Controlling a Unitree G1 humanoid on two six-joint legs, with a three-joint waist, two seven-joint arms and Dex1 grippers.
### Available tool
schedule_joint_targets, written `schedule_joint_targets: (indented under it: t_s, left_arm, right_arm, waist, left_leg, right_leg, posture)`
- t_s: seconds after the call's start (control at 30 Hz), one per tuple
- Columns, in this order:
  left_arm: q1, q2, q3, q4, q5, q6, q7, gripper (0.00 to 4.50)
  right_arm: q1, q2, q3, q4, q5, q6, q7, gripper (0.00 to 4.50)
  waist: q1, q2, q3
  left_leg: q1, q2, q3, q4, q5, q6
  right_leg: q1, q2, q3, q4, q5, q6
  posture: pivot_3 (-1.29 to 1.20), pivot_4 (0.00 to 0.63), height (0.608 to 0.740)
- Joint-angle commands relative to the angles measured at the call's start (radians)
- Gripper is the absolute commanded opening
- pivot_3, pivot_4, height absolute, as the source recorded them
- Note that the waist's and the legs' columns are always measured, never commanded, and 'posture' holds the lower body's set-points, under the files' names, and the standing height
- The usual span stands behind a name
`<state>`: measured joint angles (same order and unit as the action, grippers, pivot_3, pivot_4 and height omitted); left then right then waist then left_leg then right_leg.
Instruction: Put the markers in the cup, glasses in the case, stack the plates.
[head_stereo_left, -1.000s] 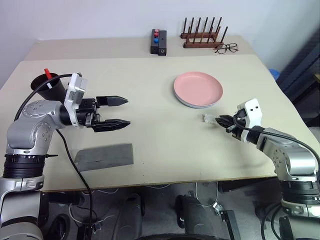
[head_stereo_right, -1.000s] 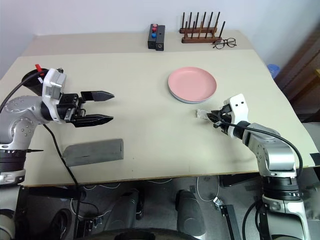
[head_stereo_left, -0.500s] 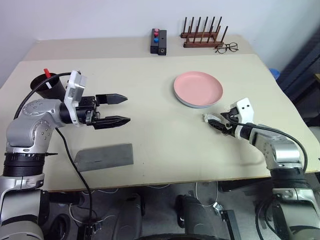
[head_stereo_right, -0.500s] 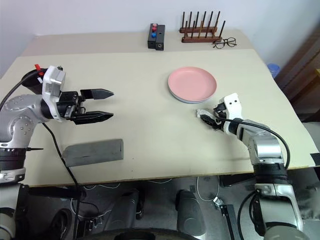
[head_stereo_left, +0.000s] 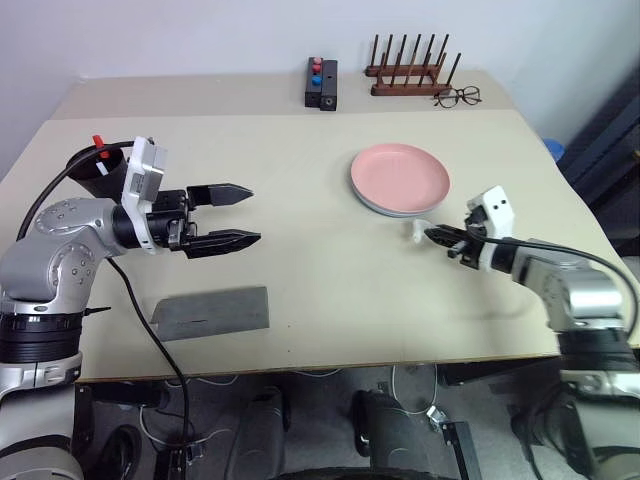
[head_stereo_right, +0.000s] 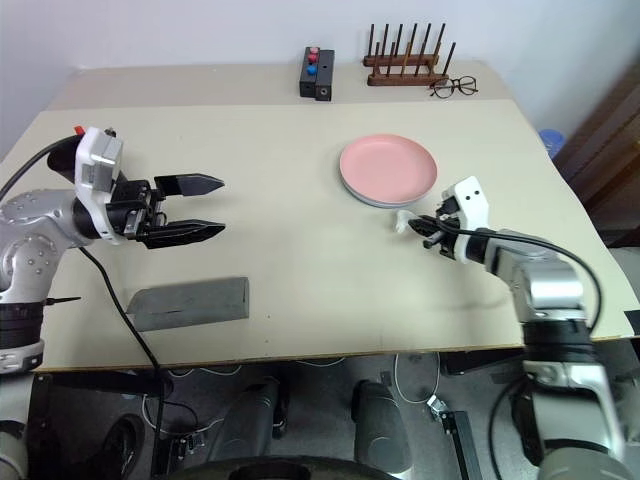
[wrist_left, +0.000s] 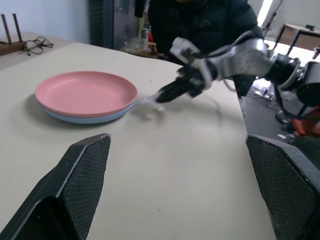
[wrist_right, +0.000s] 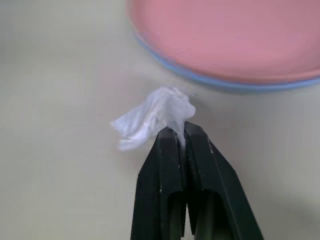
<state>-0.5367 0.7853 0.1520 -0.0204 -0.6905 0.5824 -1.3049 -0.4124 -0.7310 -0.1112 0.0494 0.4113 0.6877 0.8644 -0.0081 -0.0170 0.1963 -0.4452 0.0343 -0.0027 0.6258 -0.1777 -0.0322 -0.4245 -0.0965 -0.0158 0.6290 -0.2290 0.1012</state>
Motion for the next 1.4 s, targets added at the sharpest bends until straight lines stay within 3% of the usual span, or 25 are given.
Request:
schedule_joint_targets:
  t_s: [0.03, 0.17, 0.5, 0.6, 0.77, 0.83, 1.03, 1.17, 1.4]
  left_arm:
    - [-0.037, -0.015, 0.034, 0.013, -0.007, -0.043, 0.013, 4.50]
    - [-0.068, -0.054, 0.017, 0.077, 0.039, -0.098, 0.049, 4.50]
    - [-0.042, -0.112, 0.036, 0.053, 0.049, -0.119, 0.138, 4.50]
    - [-0.016, -0.101, 0.060, 0.042, 0.059, -0.130, 0.176, 4.50]
    - [0.024, -0.093, 0.067, -0.007, 0.050, -0.122, 0.198, 4.50]
    - [0.026, -0.090, 0.072, -0.012, 0.044, -0.117, 0.203, 4.50]
    - [0.004, -0.066, 0.089, 0.026, 0.028, -0.126, 0.164, 4.50]
    - [0.026, -0.049, 0.097, 0.048, 0.027, -0.135, 0.116, 4.50]
    - [0.083, -0.005, 0.105, 0.087, 0.021, -0.137, 0.007, 4.50]
  right_arm:
    - [-0.046, -0.013, -0.055, -0.092, 0.046, 0.012, -0.006, 0.06]
    - [-0.227, 0.108, -0.082, 0.067, -0.015, -0.095, -0.193, 0.06]
    - [-0.426, 0.307, 0.035, 0.442, -0.193, -0.338, -0.335, 0.06]
    - [-0.439, 0.311, 0.040, 0.521, -0.212, -0.368, -0.334, 0.81]
    - [-0.442, 0.298, 0.034, 0.548, -0.223, -0.394, -0.311, 3.22]
    - [-0.443, 0.291, 0.015, 0.531, -0.207, -0.411, -0.293, 4.18]
    - [-0.309, 0.266, -0.072, 0.225, -0.056, -0.448, -0.141, 4.18]
    - [-0.140, 0.172, -0.100, -0.058, 0.069, -0.325, -0.025, 4.18]
    - [0.108, 0.006, -0.233, -0.333, 0.244, -0.242, 0.111, 4.18]
  waist:
    - [-0.004, 0.000, 0.000]
    - [-0.014, 0.000, 0.000]
    - [-0.003, 0.000, 0.000]
    - [-0.007, 0.000, 0.000]
    - [-0.009, 0.000, 0.000]
    - [-0.009, 0.000, 0.000]
    - [-0.004, 0.000, 0.001]
    - [-0.002, 0.000, 0.000]
    - [-0.005, 0.000, 0.000]
  left_leg:
    - [0.000, 0.000, 0.000, 0.000, 0.000, 0.000]
    - [0.002, 0.000, 0.000, 0.001, 0.000, 0.000]
    - [0.000, -0.001, 0.000, -0.004, 0.000, 0.000]
    - [0.001, -0.001, 0.000, -0.004, 0.000, 0.000]
    - [0.001, -0.001, 0.000, -0.004, 0.000, 0.000]
    - [0.001, -0.001, 0.000, -0.004, 0.000, 0.000]
    - [0.001, -0.001, 0.000, -0.005, 0.000, 0.000]
    - [0.001, -0.001, 0.000, -0.005, 0.000, 0.000]
    - [0.002, 0.000, 0.000, -0.005, 0.000, 0.000]
  right_leg:
    - [0.000, 0.000, 0.000, 0.000, 0.000, 0.000]
    - [0.000, 0.000, 0.000, 0.000, 0.002, -0.003]
    - [-0.002, 0.001, 0.001, 0.000, 0.002, 0.003]
    - [-0.002, 0.001, 0.001, 0.000, 0.002, 0.002]
    - [-0.002, 0.001, 0.002, 0.000, 0.001, 0.002]
    - [-0.002, 0.001, 0.002, 0.000, 0.001, 0.002]
    - [-0.002, 0.001, 0.002, 0.000, 0.002, 0.003]
    - [-0.001, 0.001, 0.002, 0.000, 0.001, 0.003]
    - [-0.001, 0.001, 0.002, 0.000, 0.000, 0.000]
  posture:
    - [0.00, 0.150, 0.740]
    - [0.00, 0.150, 0.740]
    - [0.00, 0.150, 0.740]
    - [0.00, 0.150, 0.740]
    - [0.00, 0.150, 0.740]
    - [0.00, 0.150, 0.740]
    - [0.00, 0.150, 0.740]
    - [0.00, 0.150, 0.740]
    - [0.00, 0.150, 0.740]
